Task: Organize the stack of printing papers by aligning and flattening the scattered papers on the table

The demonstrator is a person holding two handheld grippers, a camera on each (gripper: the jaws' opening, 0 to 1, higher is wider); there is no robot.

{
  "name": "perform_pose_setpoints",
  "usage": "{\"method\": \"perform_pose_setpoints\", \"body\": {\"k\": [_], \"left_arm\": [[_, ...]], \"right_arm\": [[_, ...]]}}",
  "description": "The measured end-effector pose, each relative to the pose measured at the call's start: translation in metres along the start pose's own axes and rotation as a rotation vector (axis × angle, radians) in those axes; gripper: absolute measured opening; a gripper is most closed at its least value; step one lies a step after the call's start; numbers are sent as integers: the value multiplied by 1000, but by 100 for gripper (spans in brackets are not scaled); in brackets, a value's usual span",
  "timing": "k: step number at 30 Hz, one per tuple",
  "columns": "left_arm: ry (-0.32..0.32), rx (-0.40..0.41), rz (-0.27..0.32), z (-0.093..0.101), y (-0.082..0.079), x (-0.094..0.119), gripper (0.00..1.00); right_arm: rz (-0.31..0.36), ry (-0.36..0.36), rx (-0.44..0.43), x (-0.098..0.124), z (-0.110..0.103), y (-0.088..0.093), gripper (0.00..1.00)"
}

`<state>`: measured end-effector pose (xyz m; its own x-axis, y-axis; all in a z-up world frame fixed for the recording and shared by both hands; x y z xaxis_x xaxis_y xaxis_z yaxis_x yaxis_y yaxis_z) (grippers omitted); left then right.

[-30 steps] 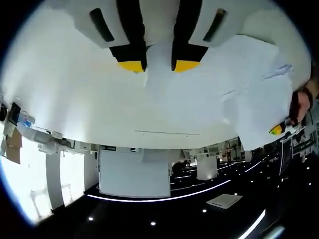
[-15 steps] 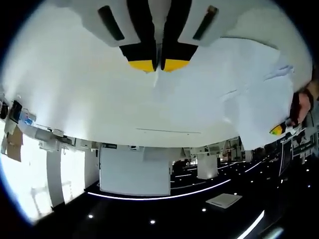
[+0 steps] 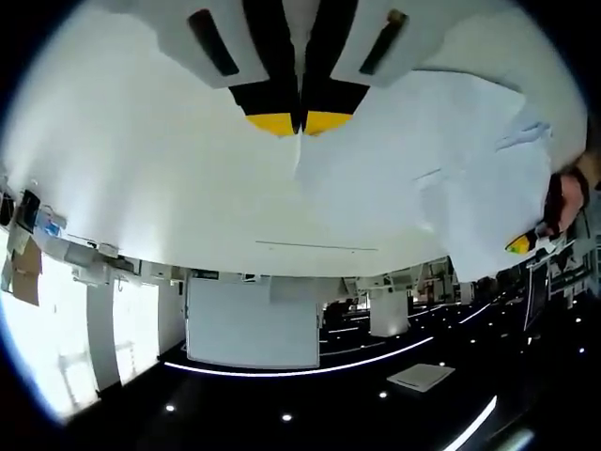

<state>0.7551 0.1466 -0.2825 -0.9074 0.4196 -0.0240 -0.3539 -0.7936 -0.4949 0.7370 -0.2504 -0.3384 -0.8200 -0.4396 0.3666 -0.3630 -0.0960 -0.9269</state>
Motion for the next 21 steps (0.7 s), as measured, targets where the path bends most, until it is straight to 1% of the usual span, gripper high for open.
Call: {"method": "perform_pose_setpoints", "body": {"k": [10,16,19,21], "left_arm": [[-1,-1,0,2,1,1,6],[-2,-1,1,0,-1,1,6],[-2,-1,1,0,-1,1,6],[-2,-1,1,-1,-2,1,6]], "right_arm": [[14,-6,-9,1,0,-1,0],[21,-8,-10,3,-2,-2,0],[50,-12,-16,7,-4,-7,0],[56,-13,-22,9,-3,-8,0]]}}
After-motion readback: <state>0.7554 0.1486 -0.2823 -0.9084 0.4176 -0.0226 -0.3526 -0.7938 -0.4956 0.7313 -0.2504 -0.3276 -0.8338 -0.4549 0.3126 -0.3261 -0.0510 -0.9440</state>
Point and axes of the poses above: the point that each gripper's makers call its tool centre point, and the gripper's own axes: x roughly backward along the fingers, z roughly to its right, y roughly out of its underside, the point moved 3 cm from there along x, roughly backward along the fingers, and after that the axes turned 11 degrees about -y, right-handed, at the moved point
